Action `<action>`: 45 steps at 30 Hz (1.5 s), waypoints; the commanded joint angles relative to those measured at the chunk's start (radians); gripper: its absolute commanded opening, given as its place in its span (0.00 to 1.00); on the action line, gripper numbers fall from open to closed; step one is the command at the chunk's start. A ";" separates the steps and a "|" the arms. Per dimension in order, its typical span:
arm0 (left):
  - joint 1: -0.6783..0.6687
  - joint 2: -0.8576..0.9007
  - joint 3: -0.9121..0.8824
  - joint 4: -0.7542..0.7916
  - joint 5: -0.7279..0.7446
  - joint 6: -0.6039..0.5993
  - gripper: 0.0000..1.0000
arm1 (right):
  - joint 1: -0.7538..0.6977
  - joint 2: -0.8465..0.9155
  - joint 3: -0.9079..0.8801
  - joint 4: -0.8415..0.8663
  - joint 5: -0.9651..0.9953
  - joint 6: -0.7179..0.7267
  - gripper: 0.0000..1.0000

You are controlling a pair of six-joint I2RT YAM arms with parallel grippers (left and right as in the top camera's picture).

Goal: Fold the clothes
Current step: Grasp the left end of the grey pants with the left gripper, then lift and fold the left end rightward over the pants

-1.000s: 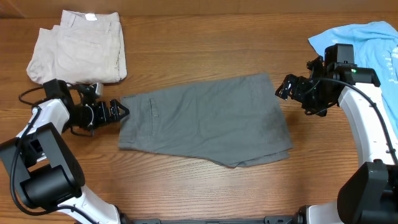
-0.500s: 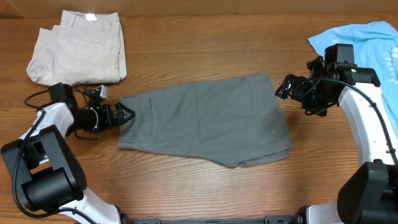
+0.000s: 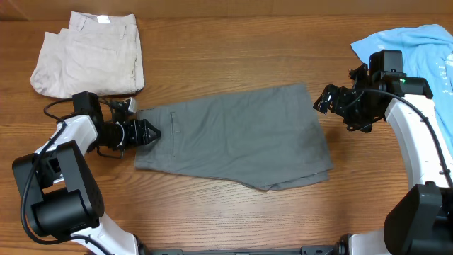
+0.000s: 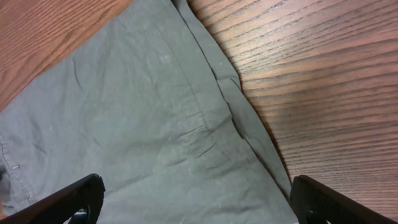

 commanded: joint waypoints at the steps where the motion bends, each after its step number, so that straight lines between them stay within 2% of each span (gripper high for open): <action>1: -0.012 0.031 -0.034 0.001 -0.106 -0.014 0.63 | -0.003 -0.004 0.001 0.003 0.003 0.000 1.00; 2: -0.011 0.031 -0.034 0.001 -0.135 -0.025 0.72 | -0.003 -0.004 0.001 0.003 0.003 0.000 1.00; 3: -0.010 0.031 -0.034 0.001 -0.169 -0.045 0.90 | -0.003 -0.004 0.002 0.003 0.003 0.000 1.00; 4: -0.008 0.031 -0.034 0.001 -0.209 -0.071 0.94 | -0.003 -0.004 0.001 0.003 0.003 0.000 1.00; 5: -0.006 0.031 -0.034 0.001 -0.238 -0.092 0.95 | -0.003 -0.004 0.002 0.003 0.003 0.000 1.00; 6: -0.003 0.031 -0.034 0.001 -0.259 -0.108 1.00 | -0.003 -0.004 0.001 0.003 0.003 0.000 1.00; 13: 0.004 0.031 -0.035 0.019 -0.272 -0.119 1.00 | -0.003 -0.004 0.002 0.003 0.003 0.000 1.00; 14: 0.004 0.031 -0.035 0.023 -0.271 -0.122 0.98 | -0.003 -0.004 0.001 0.003 0.003 0.000 1.00; 17: 0.002 0.031 -0.036 0.024 -0.270 -0.125 0.84 | -0.003 -0.004 0.001 0.003 0.003 0.000 1.00; 19: 0.002 0.031 -0.040 0.026 -0.270 -0.125 0.79 | -0.003 -0.004 0.001 0.003 0.003 0.000 1.00; 26: -0.014 0.032 -0.066 0.048 -0.204 -0.124 0.74 | -0.003 -0.004 0.001 0.003 0.003 0.000 1.00; 35: -0.057 0.033 -0.109 0.097 -0.196 -0.124 0.71 | -0.003 -0.004 0.001 0.003 0.003 0.000 1.00; 38: -0.071 0.034 -0.115 0.097 -0.151 -0.124 0.65 | -0.003 -0.004 0.002 0.003 0.003 0.000 1.00; 42: -0.077 0.034 -0.117 0.101 -0.108 -0.128 0.63 | -0.003 -0.004 0.001 0.003 0.003 0.000 1.00; 45: -0.076 0.034 -0.117 0.103 -0.109 -0.129 0.50 | -0.003 -0.004 0.001 0.003 0.003 0.000 1.00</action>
